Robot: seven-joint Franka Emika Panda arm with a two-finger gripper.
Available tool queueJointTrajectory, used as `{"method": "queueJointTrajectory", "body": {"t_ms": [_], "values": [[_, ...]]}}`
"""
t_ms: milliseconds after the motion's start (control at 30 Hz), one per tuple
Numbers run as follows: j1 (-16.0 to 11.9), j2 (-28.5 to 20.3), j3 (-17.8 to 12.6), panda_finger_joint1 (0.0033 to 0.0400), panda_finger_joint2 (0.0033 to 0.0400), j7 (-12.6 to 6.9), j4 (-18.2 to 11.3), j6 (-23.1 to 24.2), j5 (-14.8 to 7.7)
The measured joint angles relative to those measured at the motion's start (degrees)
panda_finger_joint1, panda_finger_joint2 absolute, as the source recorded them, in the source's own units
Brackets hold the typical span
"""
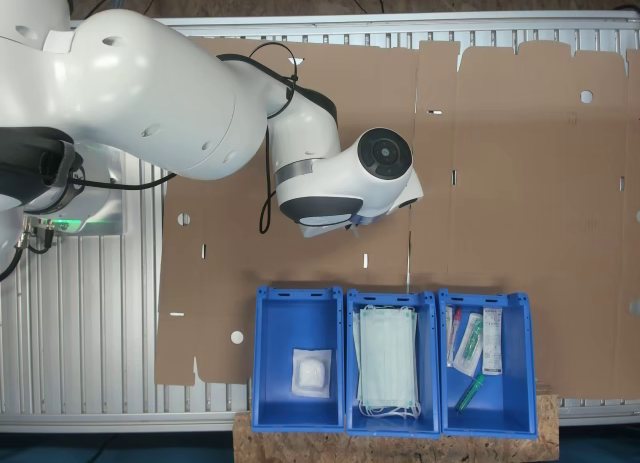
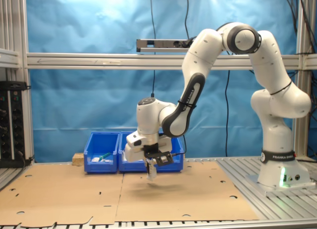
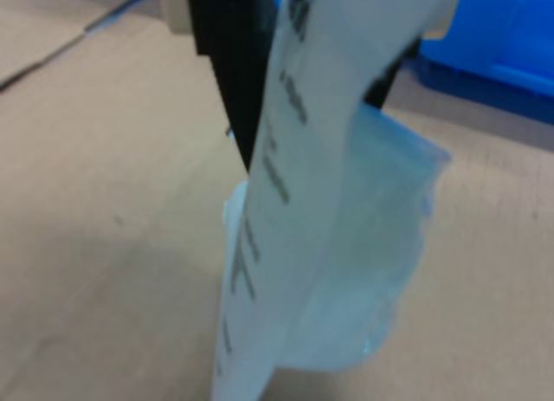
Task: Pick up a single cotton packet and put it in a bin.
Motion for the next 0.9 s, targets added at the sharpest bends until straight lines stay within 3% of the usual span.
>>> {"method": "queueJointTrajectory", "body": {"t_ms": [333,900], "values": [[0.0,-4.5,0.0,0.0046,0.0046,0.0,-0.3,-1.4,0.0],[0.0,-14.3,0.4,0.0047,0.0047,0.0,-1.5,-8.2,0.0]]}}
